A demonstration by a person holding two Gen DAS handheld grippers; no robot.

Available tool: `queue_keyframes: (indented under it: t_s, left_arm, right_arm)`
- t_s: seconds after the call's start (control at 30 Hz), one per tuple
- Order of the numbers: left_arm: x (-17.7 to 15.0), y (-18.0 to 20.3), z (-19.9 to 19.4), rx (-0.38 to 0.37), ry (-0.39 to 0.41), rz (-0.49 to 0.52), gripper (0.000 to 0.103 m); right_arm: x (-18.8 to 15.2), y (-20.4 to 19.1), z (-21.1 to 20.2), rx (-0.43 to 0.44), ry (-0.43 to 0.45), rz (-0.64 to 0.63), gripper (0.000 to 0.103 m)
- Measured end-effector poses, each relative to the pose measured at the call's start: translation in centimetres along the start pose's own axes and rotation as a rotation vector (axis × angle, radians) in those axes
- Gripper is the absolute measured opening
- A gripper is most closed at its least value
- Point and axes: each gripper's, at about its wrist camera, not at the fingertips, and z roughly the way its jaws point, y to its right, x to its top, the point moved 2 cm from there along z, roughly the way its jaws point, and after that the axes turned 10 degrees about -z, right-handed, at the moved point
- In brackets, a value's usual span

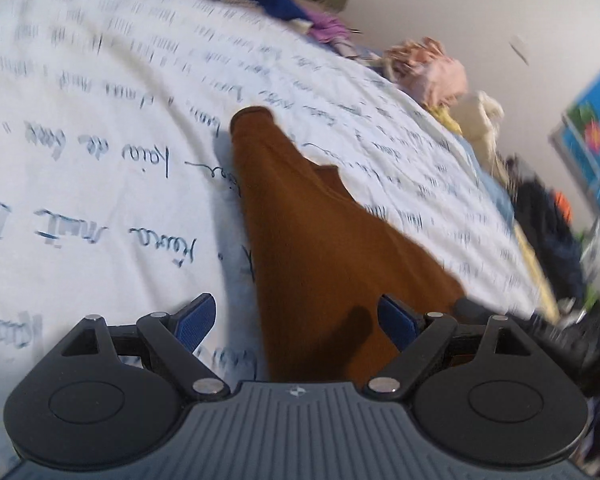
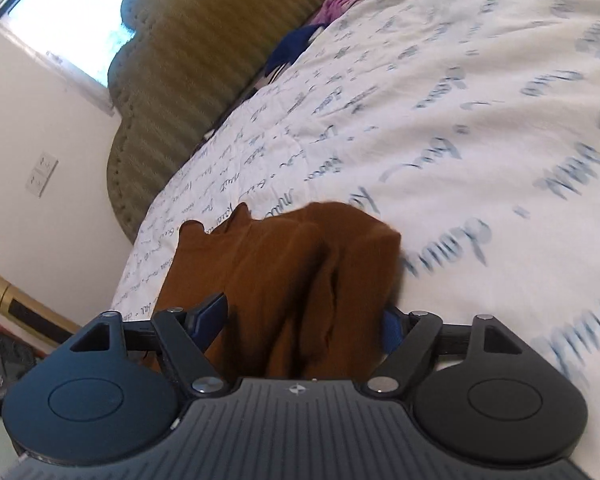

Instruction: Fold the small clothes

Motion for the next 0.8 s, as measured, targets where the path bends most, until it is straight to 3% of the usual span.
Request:
queue_keyframes:
  t_s: [0.13, 0.2, 0.27, 0.3, 0.33, 0.43, 0.47, 0.53, 0.63, 0.8]
  left_arm:
    - [2.7, -1.6, 2.5, -0.09, -0.038, -0.161, 0.089]
    - [4.0, -1.8, 3.6, -0.127, -0.042, -0.189, 0.089]
    - [5.0, -1.7, 4.6, -0.149, -0.041, -0.198, 0.088]
    - [5.4, -1.6, 5.1, -0.151, -0.038, -0.202, 0.088]
    - [5.9, -1.6, 5.6, -0.149, -0.03, -0.203, 0.084]
    - [7.0, -1.2, 6.6, -0.113, 0.003, -0.192, 0.05]
    - [7.3, -1.2, 7.0, -0.105, 0.005, -0.183, 0.031]
    - [7.3, -0.7, 7.6, -0.064, -0.002, -0.132, 0.01]
    - [6.4, 1.3, 6.6, -0.015, 0.066, 0.011, 0.007]
    - [6.1, 5.4, 4.3, -0.012, 0.198, 0.199, 0.007]
  right_arm:
    - [1.5, -0.1, 3.0, 0.042, -0.04, -0.036, 0.067]
    - [2.1, -0.3, 4.1, 0.047, -0.057, -0.066, 0.059]
    - [2.6, -0.3, 5.0, 0.05, -0.077, -0.089, 0.039]
    - [2.8, -0.1, 5.2, 0.052, -0.082, -0.086, 0.035]
    - [2.9, 0.2, 5.4, 0.061, -0.083, -0.078, 0.03]
    - [3.0, 0.6, 5.4, 0.079, -0.071, -0.071, 0.026]
    - [2.9, 0.5, 5.3, 0.077, -0.061, -0.082, 0.025]
    - [2.8, 0.0, 4.9, 0.062, -0.041, -0.125, 0.024]
    - [2.8, -1.3, 4.2, 0.024, -0.007, -0.213, 0.022]
    - [3.8, -3.5, 2.2, 0.001, 0.069, -0.321, 0.021]
